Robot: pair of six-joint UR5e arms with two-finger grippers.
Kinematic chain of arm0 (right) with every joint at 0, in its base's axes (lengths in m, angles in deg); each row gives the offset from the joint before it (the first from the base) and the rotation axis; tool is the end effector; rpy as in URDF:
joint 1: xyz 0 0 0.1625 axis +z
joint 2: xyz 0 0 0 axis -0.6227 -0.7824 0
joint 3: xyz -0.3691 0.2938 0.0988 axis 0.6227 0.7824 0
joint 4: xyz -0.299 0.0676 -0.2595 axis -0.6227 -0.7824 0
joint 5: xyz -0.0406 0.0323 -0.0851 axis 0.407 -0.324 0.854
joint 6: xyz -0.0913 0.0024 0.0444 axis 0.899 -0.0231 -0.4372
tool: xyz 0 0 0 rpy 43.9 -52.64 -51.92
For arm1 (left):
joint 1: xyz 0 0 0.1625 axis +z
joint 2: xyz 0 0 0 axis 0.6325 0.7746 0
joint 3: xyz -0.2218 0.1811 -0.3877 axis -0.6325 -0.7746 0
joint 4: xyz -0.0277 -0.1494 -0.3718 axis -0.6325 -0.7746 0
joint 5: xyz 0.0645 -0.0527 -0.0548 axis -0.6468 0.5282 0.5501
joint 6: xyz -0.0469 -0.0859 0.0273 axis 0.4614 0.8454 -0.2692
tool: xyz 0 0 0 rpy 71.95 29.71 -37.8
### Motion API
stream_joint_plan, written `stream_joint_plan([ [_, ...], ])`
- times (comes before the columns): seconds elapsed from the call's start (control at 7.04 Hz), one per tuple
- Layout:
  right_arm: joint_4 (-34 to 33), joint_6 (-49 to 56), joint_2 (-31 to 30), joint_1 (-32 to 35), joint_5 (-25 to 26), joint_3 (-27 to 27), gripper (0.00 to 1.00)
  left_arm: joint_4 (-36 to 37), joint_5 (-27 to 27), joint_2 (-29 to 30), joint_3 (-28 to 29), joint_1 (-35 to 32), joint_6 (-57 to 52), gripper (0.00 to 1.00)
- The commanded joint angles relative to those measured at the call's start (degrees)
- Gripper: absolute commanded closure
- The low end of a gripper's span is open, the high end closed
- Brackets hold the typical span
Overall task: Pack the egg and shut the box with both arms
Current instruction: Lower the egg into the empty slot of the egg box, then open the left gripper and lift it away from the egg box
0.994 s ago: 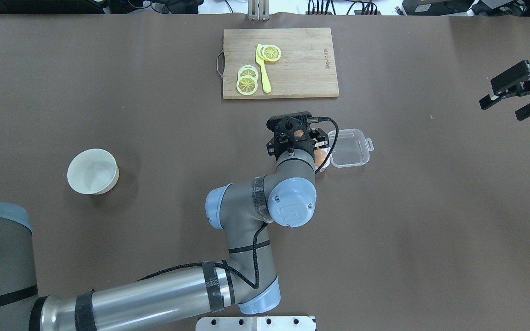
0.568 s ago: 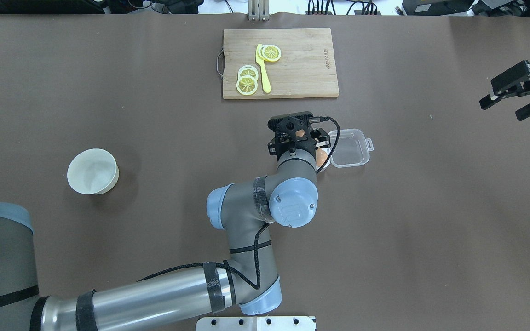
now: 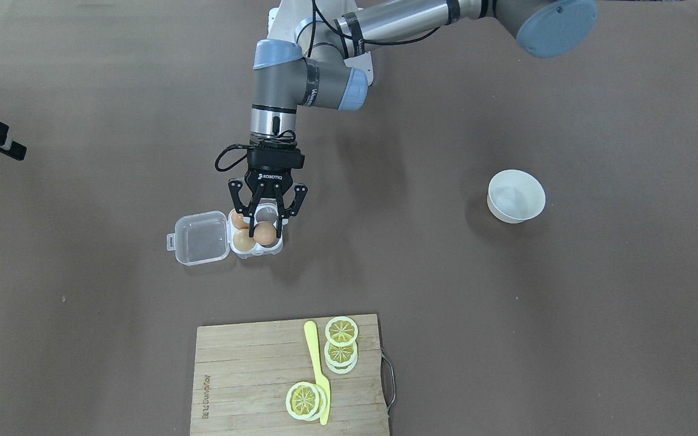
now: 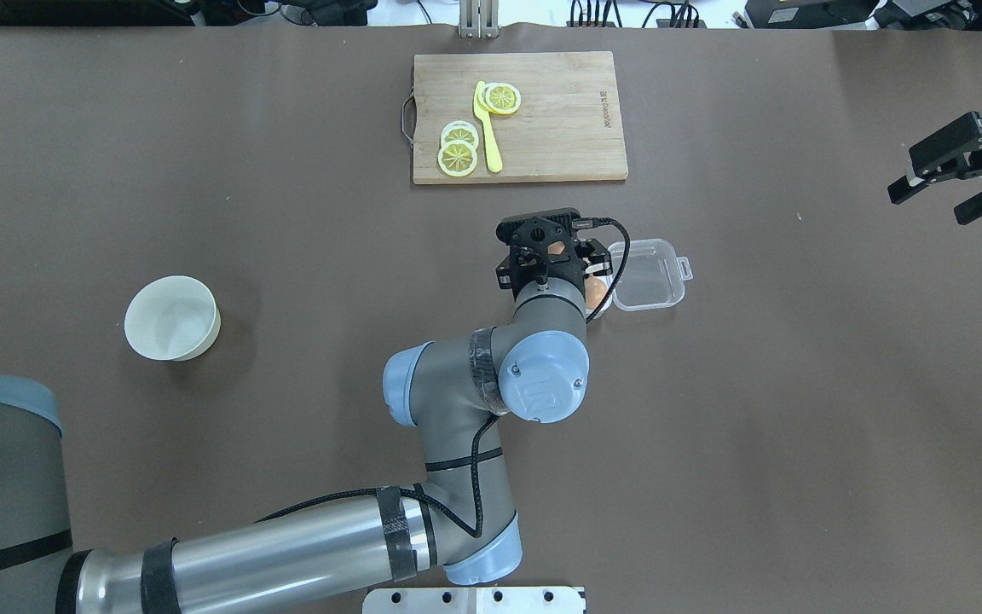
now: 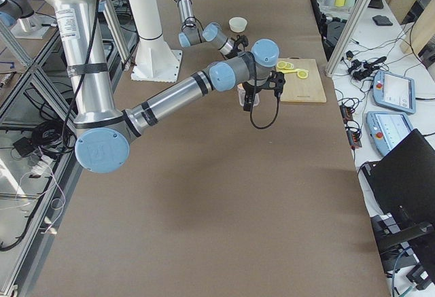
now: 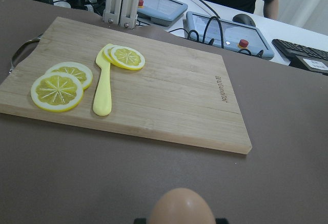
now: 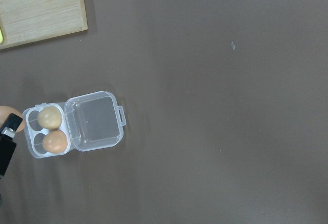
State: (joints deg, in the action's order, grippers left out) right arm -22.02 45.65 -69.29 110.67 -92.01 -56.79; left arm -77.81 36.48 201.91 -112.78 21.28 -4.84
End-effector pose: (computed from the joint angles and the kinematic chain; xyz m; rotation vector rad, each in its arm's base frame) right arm -0.1132 -0.5018 0.4518 -0.1071 -1.0794 0.0474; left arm 0.7430 -0.4417 0.1489 0.7835 0.9646 -0.4880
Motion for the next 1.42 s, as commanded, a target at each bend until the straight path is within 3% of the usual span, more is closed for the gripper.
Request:
stream_joint_plan([
  [0.0,0.0,0.0,0.0,0.0,-0.03,0.04,0.0,-0.05,0.09,0.0,0.0,-0.06,0.0,0.34],
  [0.14,0.0,0.0,0.0,0.0,-0.03,0.04,0.0,-0.05,0.09,0.09,-0.08,-0.06,0.09,0.18],
  [0.28,0.0,0.0,0.0,0.0,-0.03,0.04,0.0,-0.14,0.09,0.09,-0.09,-0.06,0.44,0.12],
  [0.85,0.09,0.09,0.0,0.0,-0.21,0.13,0.0,-1.18,0.87,0.17,-1.48,-0.32,0.97,0.08],
  [1.28,0.87,0.96,0.26,-0.26,0.4,0.57,0.0,-0.93,9.38,-0.26,-4.3,-4.09,0.35,0.03],
])
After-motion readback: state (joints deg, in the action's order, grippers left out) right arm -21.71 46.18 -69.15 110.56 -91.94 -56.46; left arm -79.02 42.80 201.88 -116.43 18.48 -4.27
